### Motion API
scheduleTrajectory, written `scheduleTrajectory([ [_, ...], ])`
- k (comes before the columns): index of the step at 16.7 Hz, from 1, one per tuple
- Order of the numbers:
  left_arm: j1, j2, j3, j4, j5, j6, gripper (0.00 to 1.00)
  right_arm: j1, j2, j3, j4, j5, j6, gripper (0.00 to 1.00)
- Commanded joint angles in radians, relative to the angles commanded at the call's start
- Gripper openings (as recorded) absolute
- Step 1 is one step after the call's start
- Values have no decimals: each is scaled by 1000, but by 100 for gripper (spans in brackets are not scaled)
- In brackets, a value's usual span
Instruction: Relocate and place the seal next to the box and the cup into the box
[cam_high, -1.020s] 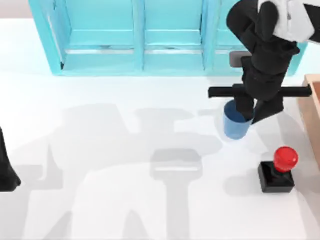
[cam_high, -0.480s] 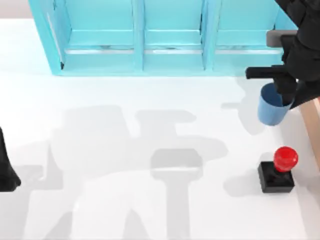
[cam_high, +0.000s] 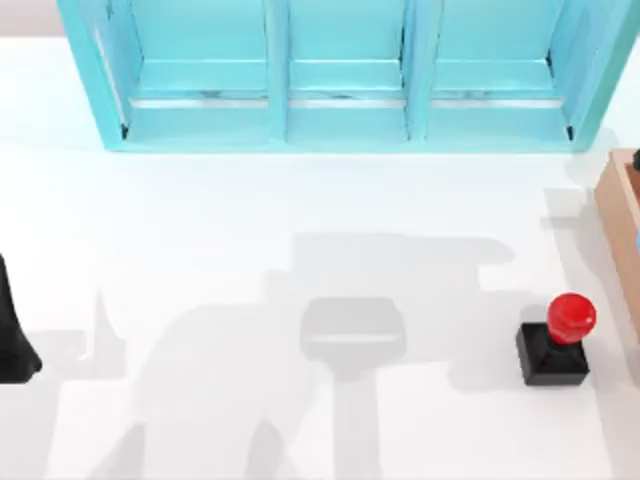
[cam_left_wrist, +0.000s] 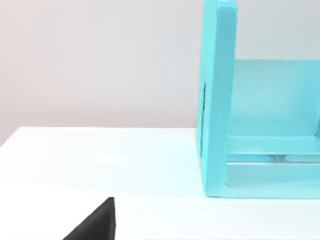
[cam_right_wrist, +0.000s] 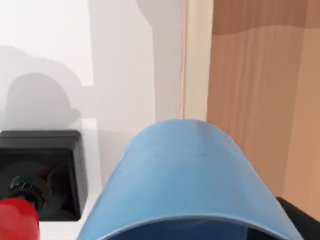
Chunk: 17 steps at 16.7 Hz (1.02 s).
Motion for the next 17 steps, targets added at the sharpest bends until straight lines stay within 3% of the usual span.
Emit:
scheduleTrajectory([
  [8,0,0,0,0,0,0,100,-517,-283,-353,64,-15,-523,0],
  [11,0,0,0,0,0,0,100,-579,-334,-409,81,-21,-585,0],
  [17,0,0,0,0,0,0,100,-574,-326,-418,89,-20,-583,0],
])
